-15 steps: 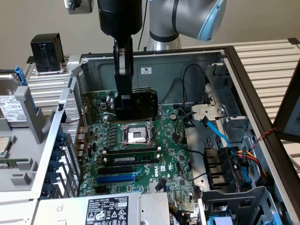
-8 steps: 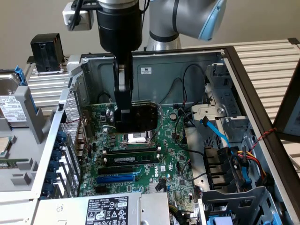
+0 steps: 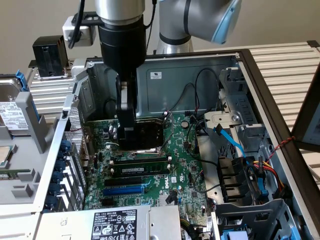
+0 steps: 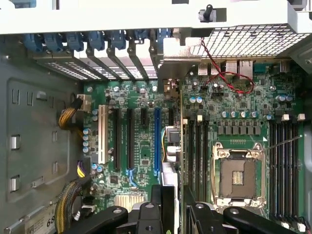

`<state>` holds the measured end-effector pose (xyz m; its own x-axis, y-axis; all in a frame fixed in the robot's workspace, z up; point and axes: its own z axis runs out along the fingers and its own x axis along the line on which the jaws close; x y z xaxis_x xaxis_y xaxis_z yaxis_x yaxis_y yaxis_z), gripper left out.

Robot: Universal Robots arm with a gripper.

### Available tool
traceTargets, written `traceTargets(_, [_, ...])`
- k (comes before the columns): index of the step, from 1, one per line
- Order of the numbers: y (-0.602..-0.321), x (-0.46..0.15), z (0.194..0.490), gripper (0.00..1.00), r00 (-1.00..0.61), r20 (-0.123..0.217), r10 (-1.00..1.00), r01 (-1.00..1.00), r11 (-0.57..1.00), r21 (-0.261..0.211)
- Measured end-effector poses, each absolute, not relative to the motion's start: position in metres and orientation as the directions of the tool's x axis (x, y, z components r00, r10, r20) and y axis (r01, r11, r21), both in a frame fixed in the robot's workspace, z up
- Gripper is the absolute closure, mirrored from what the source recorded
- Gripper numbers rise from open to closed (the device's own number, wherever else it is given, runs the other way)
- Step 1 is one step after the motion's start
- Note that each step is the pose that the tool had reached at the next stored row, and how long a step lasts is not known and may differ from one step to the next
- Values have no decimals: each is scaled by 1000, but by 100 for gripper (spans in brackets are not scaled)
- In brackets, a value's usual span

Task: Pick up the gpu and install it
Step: 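Insert the gpu into the slot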

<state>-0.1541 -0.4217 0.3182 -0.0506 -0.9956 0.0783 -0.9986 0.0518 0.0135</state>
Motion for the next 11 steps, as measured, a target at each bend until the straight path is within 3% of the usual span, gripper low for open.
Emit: traceTargets(11, [-432,-159,306,73,-58,78,-995,-998,59,12])
